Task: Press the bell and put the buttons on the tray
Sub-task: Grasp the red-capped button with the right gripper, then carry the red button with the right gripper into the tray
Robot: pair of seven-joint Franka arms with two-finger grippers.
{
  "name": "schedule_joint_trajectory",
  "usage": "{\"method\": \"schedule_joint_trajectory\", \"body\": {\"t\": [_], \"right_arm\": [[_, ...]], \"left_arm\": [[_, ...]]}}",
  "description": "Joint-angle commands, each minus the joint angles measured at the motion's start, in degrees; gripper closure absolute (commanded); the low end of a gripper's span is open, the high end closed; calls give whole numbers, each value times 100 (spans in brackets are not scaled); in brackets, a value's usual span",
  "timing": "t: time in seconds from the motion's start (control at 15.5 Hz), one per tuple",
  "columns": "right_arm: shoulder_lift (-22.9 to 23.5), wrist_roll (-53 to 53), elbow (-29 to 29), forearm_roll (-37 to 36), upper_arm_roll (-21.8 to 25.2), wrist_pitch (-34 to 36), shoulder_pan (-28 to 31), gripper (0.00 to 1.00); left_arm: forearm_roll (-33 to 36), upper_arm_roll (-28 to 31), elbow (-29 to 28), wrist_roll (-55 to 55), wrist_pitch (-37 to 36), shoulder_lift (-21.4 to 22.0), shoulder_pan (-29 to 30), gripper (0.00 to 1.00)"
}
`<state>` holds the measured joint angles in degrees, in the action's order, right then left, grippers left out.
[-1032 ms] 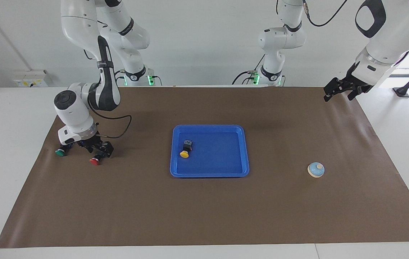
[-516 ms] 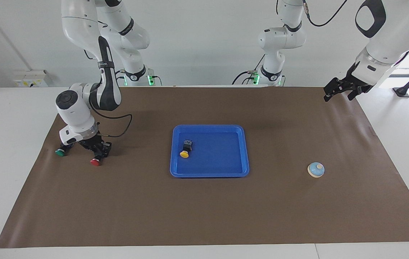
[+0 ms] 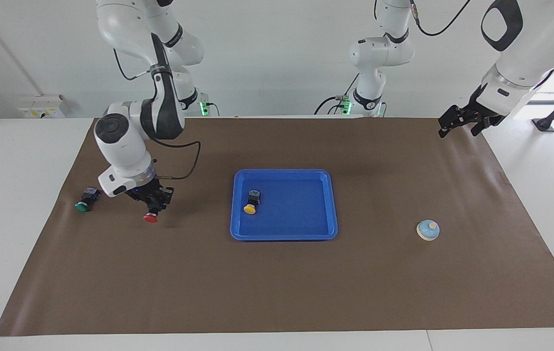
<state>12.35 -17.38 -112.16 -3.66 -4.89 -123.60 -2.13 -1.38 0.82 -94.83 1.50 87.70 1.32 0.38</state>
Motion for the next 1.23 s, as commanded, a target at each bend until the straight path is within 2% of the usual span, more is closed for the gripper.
{"method": "schedule_joint_trajectory", "body": {"t": [0.0,0.19,0.39,0.52,0.71,0.97,1.16], "right_arm": [[83,-703,273,-47,-3,187,-672,100],[424,-1633,877,-47,-3,450,-1429,100],[1047,-2688,1861,-30,-3,863,-2132,100],[1312,-3137,2092,-12,-3,838,-2449,100],[1585,-3464,2198,-12,-3,655,-2722,100],[1595,-3465,1900,14,-12,197,-2767,100],[1516,-3465,1427,14,-20,-294,-2784,100]], "left_arm": [[68,-3,35,17,-60,35,6,0],[68,-2,35,17,-60,35,6,0],[68,-3,35,17,-60,35,6,0],[68,-3,35,17,-60,35,6,0],[68,-3,35,17,-60,35,6,0],[68,-3,35,17,-60,35,6,0],[68,-3,35,17,-60,35,6,0]]}}
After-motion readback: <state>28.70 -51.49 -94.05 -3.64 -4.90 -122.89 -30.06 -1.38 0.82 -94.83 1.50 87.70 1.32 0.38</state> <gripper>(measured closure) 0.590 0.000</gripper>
